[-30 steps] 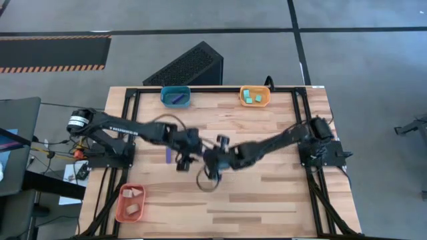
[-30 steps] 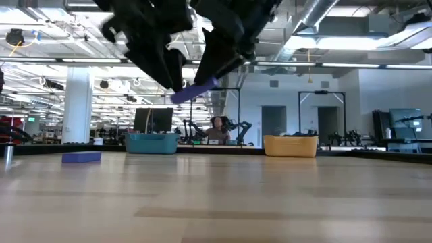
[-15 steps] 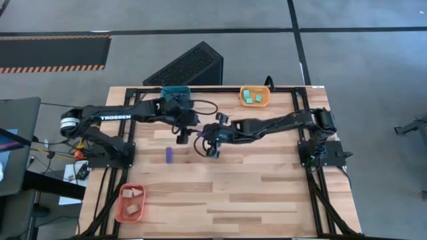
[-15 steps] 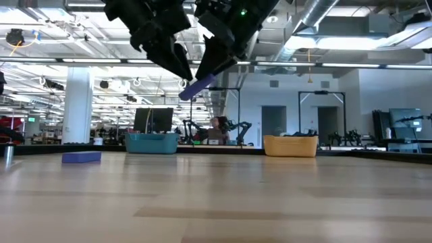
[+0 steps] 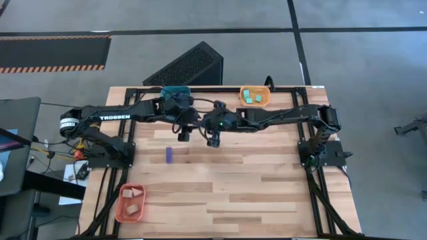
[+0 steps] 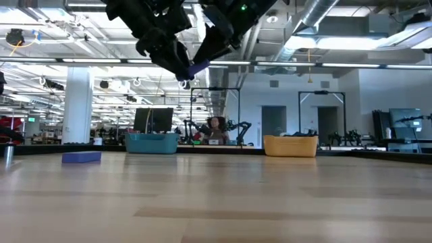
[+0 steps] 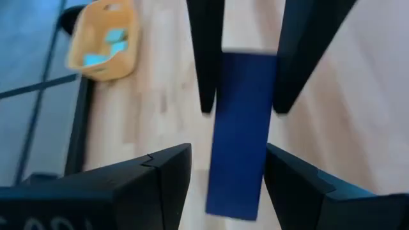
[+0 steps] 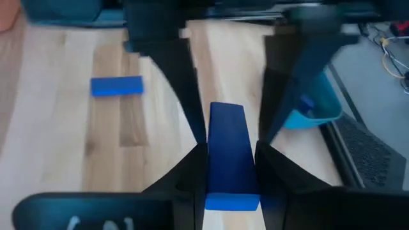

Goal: Sort & place blocks by color
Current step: Put the bottom blue block into the blue bin, then put the blue block into the blue bin, then return to Home Position

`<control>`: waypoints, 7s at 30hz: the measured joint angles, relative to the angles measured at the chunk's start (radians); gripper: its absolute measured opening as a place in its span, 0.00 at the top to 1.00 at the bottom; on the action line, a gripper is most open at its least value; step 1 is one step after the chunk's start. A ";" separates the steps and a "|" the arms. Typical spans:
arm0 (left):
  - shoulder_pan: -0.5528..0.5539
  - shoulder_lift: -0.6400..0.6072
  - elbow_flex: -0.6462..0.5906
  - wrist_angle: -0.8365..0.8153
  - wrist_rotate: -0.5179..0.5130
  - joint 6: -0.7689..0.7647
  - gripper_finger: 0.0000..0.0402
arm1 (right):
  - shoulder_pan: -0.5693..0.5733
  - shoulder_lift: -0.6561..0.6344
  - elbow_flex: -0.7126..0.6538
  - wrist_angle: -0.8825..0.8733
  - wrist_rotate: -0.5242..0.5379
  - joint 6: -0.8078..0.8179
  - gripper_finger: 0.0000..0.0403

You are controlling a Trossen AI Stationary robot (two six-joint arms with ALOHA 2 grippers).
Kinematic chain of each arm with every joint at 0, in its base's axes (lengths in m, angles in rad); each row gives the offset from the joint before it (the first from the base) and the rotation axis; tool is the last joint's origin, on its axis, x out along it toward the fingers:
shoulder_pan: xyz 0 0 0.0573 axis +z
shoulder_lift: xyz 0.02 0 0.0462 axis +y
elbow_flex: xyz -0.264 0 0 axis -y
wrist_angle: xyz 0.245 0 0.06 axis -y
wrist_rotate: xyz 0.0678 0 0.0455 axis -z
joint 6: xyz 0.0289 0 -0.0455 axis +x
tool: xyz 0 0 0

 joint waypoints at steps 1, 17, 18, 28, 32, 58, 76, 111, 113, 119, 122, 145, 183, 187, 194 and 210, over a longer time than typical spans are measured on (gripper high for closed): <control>0.004 0.000 0.000 -0.001 -0.013 0.004 0.56 | -0.007 -0.002 0.000 0.004 -0.002 -0.006 0.72; 0.150 0.001 0.000 0.032 0.037 -0.025 0.81 | -0.089 -0.013 0.000 0.016 -0.019 0.064 0.64; 0.172 0.001 0.001 0.029 -0.015 -0.030 0.81 | -0.101 -0.013 0.001 0.015 -0.011 0.084 0.61; 0.509 0.045 0.001 -0.015 -0.220 -0.068 0.77 | -0.121 -0.012 -0.001 -0.047 -0.032 0.188 0.44; 0.583 0.099 0.001 -0.051 -0.110 -0.039 0.77 | -0.088 -0.012 0.000 -0.062 -0.037 0.188 0.45; 0.533 0.077 0.004 -0.335 -0.131 -0.503 0.50 | 0.031 -0.012 0.000 -0.123 -0.023 0.510 0.46; -0.057 -0.029 -0.229 -0.373 -0.199 -1.382 0.54 | -0.034 -0.053 0.047 -0.281 -0.162 0.481 0.46; -0.267 0.168 -0.232 -0.406 -0.215 -1.445 0.83 | 0.097 -0.135 0.009 -0.448 -0.112 0.456 0.46; -0.219 0.124 -0.229 -0.402 -0.225 -1.333 0.83 | 0.106 -0.137 0.009 -0.455 -0.110 0.469 0.46; 0.001 0.047 -0.229 -0.407 -0.260 -0.952 0.81 | 0.108 -0.137 0.009 -0.404 -0.110 0.524 0.46; 0.149 0.052 -0.221 -0.377 -0.258 -0.753 0.81 | 0.106 -0.137 0.009 -0.343 -0.110 0.527 0.46; 0.667 0.085 -0.026 -0.026 -0.034 -0.004 0.65 | 0.042 -0.163 0.008 -0.529 0.005 0.681 0.46; 0.060 -0.550 -0.577 0.752 0.138 -0.521 0.99 | -0.055 -1.004 -0.828 0.114 -0.196 0.376 0.87; 0.035 -0.617 -0.750 0.887 0.125 -0.578 1.00 | -0.025 -1.057 -0.930 0.295 -0.246 0.280 0.98; -0.016 -0.706 -0.847 0.928 0.114 -0.535 1.00 | 0.014 -1.223 -1.114 0.487 -0.246 0.282 0.99; -0.027 -0.832 -0.992 1.023 0.108 -0.414 1.00 | 0.049 -1.594 -1.315 0.507 -0.269 0.201 0.99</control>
